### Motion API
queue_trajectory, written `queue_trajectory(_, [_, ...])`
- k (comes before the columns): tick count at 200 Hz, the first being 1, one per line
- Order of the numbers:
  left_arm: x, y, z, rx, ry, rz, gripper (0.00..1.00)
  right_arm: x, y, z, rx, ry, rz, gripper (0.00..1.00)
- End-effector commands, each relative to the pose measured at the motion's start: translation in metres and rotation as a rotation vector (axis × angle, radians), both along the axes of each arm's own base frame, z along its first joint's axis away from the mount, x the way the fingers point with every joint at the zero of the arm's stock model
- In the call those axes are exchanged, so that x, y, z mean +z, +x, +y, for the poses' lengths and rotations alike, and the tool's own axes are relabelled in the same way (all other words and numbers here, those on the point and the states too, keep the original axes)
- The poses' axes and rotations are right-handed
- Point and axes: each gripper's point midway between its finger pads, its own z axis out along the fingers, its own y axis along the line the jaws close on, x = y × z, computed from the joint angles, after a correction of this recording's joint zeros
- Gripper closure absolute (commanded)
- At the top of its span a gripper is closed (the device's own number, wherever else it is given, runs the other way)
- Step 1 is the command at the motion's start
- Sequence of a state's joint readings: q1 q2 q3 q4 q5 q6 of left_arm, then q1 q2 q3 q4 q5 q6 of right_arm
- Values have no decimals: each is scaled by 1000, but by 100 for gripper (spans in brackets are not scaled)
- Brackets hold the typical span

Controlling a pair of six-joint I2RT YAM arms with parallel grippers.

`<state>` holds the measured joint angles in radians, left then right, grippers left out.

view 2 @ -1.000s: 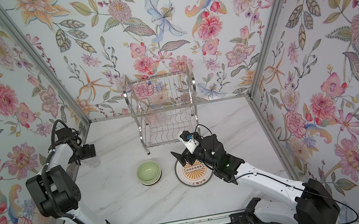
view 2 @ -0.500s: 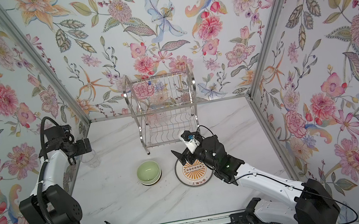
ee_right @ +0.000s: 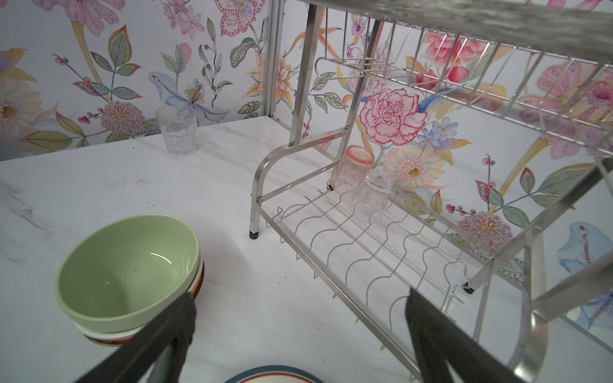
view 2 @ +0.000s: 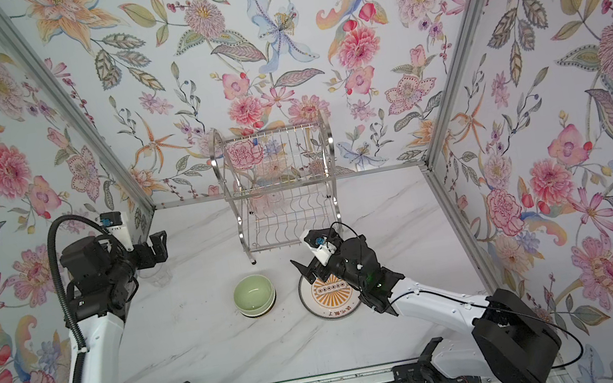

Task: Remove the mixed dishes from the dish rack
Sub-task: 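Open the left gripper and lift it away from the standing glass, then reach the right gripper into the rack over the small clear glass while left returns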

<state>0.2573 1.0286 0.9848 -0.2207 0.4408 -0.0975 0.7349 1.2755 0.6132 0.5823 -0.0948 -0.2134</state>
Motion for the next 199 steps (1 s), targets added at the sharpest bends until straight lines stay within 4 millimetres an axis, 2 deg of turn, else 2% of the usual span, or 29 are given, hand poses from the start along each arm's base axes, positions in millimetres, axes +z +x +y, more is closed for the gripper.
queue_trajectory(1, [23, -10, -45, -208, -32, -173, 1, 12, 8, 9, 31, 12, -92, 1])
queue_trajectory(27, [14, -26, -72, -317, -49, -216, 1, 6, 23, 16, 37, 3, -112, 0])
queue_trajectory(55, [-7, -35, -100, -398, -58, -223, 1, -3, 41, 25, 53, 10, -116, 0])
queue_trajectory(77, [-19, -42, -126, -455, 15, -255, 1, -3, 61, 25, 15, 52, -126, 1])
queue_trajectory(88, [-26, -44, -138, -490, 50, -259, 1, -5, 67, 31, 25, 63, -123, 2])
queue_trajectory(94, [-30, -44, -141, -493, 65, -254, 1, -7, 70, 34, 31, 59, -123, 2])
queue_trajectory(99, [-34, -42, -142, -488, 78, -249, 1, -8, 82, 26, 7, 56, -122, 3])
queue_trajectory(141, [-50, -40, -161, -526, 115, -251, 1, -25, 120, 31, 9, 72, -92, 3])
queue_trajectory(163, [-62, -32, -161, -495, 110, -230, 1, -32, 140, 36, 14, 76, -86, 3])
queue_trajectory(199, [-72, -32, -173, -539, 113, -217, 1, -46, 168, 45, 33, 62, -95, 4])
